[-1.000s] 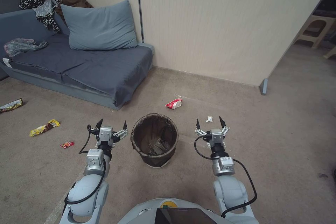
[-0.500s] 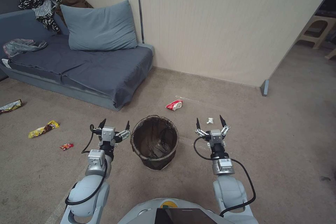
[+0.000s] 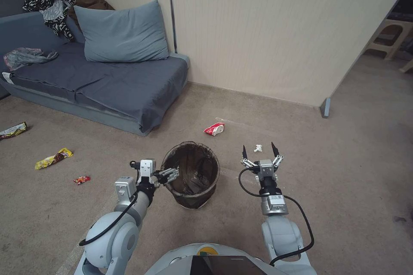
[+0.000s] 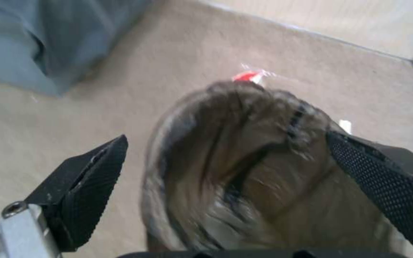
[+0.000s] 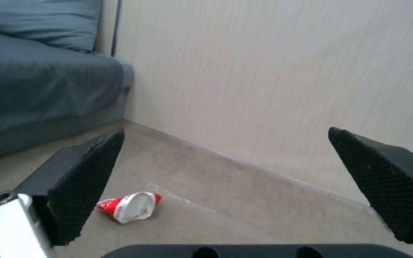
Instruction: Pick up the trash bin, then pick up the garbage from the floor and place it into the trash bin.
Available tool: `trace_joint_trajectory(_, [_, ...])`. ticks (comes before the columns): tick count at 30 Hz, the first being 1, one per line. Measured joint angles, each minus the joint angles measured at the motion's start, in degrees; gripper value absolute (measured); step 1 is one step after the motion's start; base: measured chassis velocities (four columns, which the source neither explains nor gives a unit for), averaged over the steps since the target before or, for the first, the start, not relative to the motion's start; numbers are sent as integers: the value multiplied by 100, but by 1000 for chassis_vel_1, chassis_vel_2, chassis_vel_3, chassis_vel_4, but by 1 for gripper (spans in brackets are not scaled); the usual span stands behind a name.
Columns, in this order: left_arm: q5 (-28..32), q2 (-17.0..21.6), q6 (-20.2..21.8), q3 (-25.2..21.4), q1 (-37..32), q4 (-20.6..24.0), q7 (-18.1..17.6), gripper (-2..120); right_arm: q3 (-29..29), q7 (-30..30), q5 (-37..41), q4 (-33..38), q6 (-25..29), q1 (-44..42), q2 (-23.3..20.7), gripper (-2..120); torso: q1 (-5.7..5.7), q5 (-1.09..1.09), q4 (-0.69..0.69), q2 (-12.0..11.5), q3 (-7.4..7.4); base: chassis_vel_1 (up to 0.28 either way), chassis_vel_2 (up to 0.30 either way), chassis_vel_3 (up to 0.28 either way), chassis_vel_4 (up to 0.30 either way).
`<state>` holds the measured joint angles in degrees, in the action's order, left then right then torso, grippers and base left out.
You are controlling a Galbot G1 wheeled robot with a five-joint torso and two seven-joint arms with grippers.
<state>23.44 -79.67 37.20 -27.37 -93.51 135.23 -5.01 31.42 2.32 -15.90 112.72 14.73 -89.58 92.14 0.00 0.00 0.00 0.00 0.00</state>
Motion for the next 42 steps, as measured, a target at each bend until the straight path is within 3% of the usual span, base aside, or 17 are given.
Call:
trace_joint_trajectory(3, [267,-10,177,40,84,-122,-203,100,-1,0,7,9,2,-10,0,100,0,-1,0,0,0,0,0,0,0])
trace_joint_trajectory(11, [286,-118,190,71,246,-483,-529,100,17,0,25,31,42,-66,0,100,0,0,0,0,0,0,0,0,0])
trace_joint_trajectory(34, [375,-333,108,-2,507,-1280,-701,99,-17,-29,11,4,69,-81,0,100,0,0,0,0,0,0,0,0,0])
trace_joint_trajectory(42, [727,-418,171,12,538,-1561,-878,65,-34,-43,10,-3,96,-94,0,100,0,-1,0,0,0,0,0,0,0])
